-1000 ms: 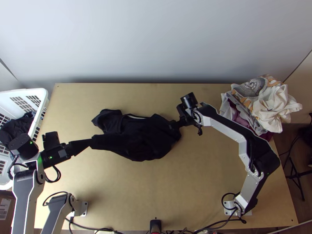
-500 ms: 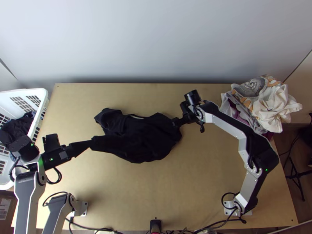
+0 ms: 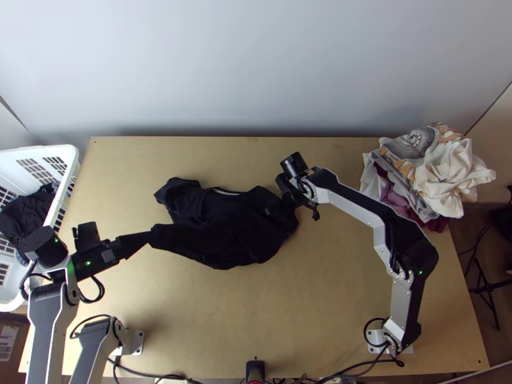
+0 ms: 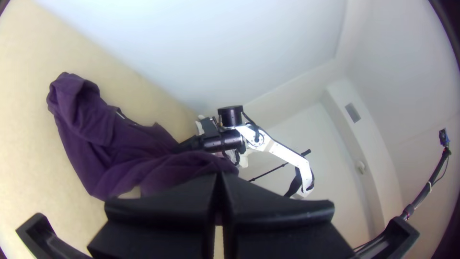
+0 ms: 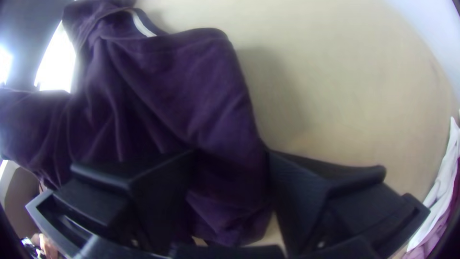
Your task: Fold the t-shirt
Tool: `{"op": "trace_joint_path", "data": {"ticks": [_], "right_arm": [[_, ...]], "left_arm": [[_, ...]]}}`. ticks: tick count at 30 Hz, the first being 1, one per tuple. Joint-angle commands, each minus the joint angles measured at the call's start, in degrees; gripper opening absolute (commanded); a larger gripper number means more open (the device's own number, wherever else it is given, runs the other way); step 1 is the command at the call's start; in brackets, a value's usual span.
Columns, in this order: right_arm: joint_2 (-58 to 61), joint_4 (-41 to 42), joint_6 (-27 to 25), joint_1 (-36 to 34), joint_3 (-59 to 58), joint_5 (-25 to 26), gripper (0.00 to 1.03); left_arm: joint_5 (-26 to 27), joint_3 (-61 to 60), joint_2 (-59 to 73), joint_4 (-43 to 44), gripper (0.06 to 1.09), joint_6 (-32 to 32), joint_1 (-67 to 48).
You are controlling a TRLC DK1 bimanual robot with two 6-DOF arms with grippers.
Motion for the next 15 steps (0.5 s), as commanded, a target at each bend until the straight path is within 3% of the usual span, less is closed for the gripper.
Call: {"op": "trace_joint_path", "data": {"ticks": [1, 15], "right_arm": [[1.0, -0.2, -1.1, 0.8, 4.0, -0.1, 0.02], [11.9, -1.4, -0.1, -1.6, 36.0, 0.0, 0.03]], "left_arm": [[-0.2, -0.3, -0.6, 0.3, 0.1, 0.1, 0.1], [-0.3, -1.4, -1.6, -0.1, 0.1, 0.1, 1.0]]}}
